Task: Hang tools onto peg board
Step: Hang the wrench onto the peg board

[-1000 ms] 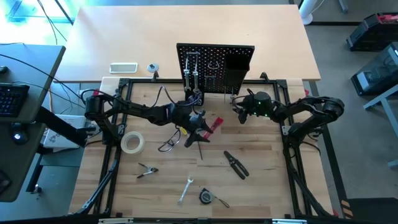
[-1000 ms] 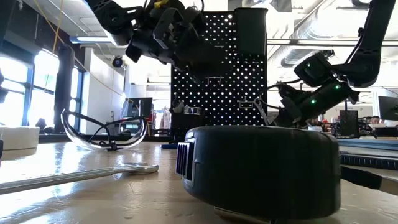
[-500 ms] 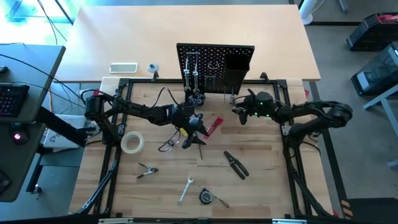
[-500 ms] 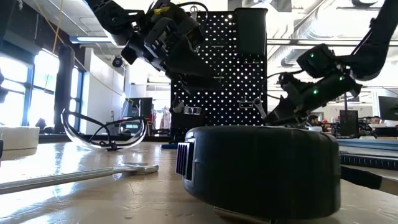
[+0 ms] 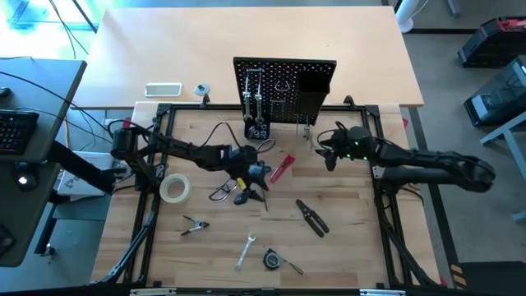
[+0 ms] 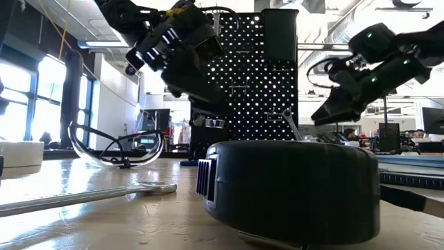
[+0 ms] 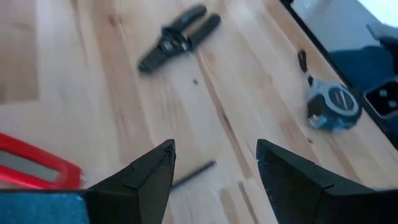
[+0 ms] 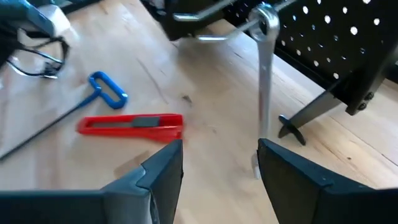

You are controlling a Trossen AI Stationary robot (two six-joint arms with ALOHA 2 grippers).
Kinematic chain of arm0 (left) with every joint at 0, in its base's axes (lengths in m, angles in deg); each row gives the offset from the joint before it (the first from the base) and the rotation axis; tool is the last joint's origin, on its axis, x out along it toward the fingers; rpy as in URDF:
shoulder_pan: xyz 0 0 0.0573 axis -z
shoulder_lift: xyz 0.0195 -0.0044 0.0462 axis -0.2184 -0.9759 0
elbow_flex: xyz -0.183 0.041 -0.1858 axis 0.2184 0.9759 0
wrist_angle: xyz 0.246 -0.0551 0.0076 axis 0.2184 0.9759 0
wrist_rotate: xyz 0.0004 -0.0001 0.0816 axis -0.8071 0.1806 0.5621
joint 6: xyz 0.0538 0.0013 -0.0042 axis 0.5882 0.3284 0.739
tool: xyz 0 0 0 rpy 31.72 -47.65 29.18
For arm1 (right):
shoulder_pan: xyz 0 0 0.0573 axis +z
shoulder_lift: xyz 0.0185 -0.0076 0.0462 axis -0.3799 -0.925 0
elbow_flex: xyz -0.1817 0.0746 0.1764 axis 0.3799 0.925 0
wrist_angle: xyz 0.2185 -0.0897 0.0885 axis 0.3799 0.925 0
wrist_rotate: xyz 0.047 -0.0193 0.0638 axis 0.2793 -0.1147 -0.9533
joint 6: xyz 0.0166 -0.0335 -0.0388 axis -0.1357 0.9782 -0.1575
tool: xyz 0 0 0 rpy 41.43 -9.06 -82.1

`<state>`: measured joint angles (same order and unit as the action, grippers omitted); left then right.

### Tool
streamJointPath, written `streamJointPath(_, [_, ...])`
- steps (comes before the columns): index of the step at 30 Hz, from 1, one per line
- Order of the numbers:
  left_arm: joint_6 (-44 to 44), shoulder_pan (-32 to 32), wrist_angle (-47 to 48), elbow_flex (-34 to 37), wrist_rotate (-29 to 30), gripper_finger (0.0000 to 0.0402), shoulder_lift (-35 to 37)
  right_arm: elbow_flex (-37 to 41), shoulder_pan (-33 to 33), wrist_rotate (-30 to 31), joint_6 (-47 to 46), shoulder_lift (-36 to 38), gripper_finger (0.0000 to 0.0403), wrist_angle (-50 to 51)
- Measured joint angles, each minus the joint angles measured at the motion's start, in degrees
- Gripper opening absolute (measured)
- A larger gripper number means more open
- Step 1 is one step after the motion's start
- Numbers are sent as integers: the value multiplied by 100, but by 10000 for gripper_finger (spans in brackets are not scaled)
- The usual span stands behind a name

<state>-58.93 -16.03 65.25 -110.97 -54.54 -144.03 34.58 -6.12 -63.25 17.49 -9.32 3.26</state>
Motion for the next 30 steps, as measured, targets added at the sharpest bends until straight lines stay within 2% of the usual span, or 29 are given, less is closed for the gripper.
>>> streamJointPath(7, [-3, 592, 654, 0, 487, 218, 0, 0, 794, 251, -444, 811, 200, 566])
streamJointPath(12, [46, 1333, 1122, 4, 1229, 218, 0, 0, 1598, 282, -826, 846, 200, 606])
streamJointPath(16, [0, 2010, 1186, 4, 1658, 218, 0, 0, 2404, 621, -1139, 783, 200, 500])
streamJointPath(25, [-443, 3373, 1168, 4, 3189, 218, 0, 0, 4146, 1925, -1281, 190, 200, -798])
streamJointPath(30, [-1509, 3664, 1133, 4, 3366, 218, -17, 0, 4737, 2286, -1286, -515, 200, -1524])
